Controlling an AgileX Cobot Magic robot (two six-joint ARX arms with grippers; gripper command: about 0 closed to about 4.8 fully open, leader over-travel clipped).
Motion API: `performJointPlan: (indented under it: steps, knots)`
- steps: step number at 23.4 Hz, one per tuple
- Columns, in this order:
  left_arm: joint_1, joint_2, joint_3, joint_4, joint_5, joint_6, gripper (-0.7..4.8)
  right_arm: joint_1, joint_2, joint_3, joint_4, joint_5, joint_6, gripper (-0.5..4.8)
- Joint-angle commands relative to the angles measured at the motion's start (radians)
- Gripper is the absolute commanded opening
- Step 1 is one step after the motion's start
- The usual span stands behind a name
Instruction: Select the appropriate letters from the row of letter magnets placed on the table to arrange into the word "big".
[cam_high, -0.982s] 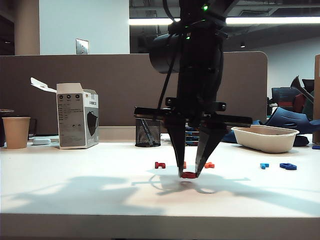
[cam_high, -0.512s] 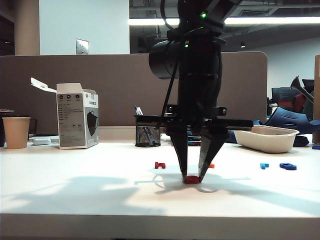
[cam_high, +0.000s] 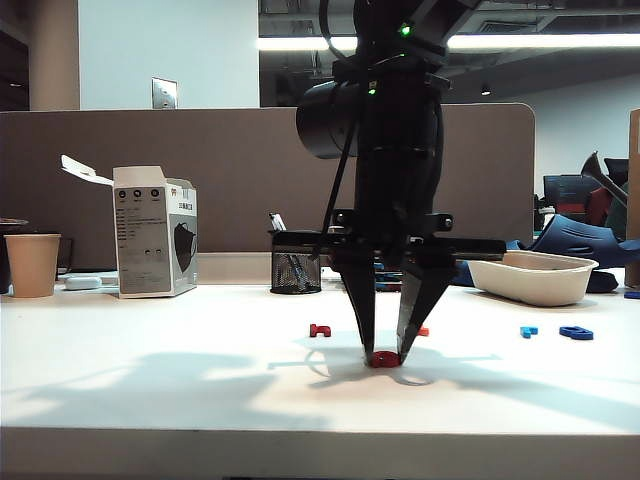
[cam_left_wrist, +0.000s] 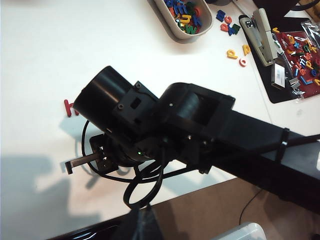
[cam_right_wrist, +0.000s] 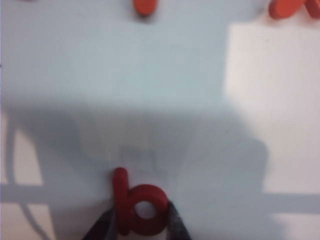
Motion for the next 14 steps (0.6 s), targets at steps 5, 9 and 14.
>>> performJointPlan:
  steps: [5,9,14]
  knots:
    - [0.000,-0.003,0.002,0.012,-0.003,0.000,-0.05,0.001,0.013,-0.008,-0.032,-0.007,0.001,1.54]
    - [0.000,-0.003,0.002,0.012,-0.003,0.000,-0.05,0.001,0.013,-0.008,-0.039,-0.006,0.001,1.81]
    - [0.000,-0.003,0.002,0.012,-0.003,0.000,-0.05,0.001,0.012,-0.007,-0.038,-0.005,0.001,1.97]
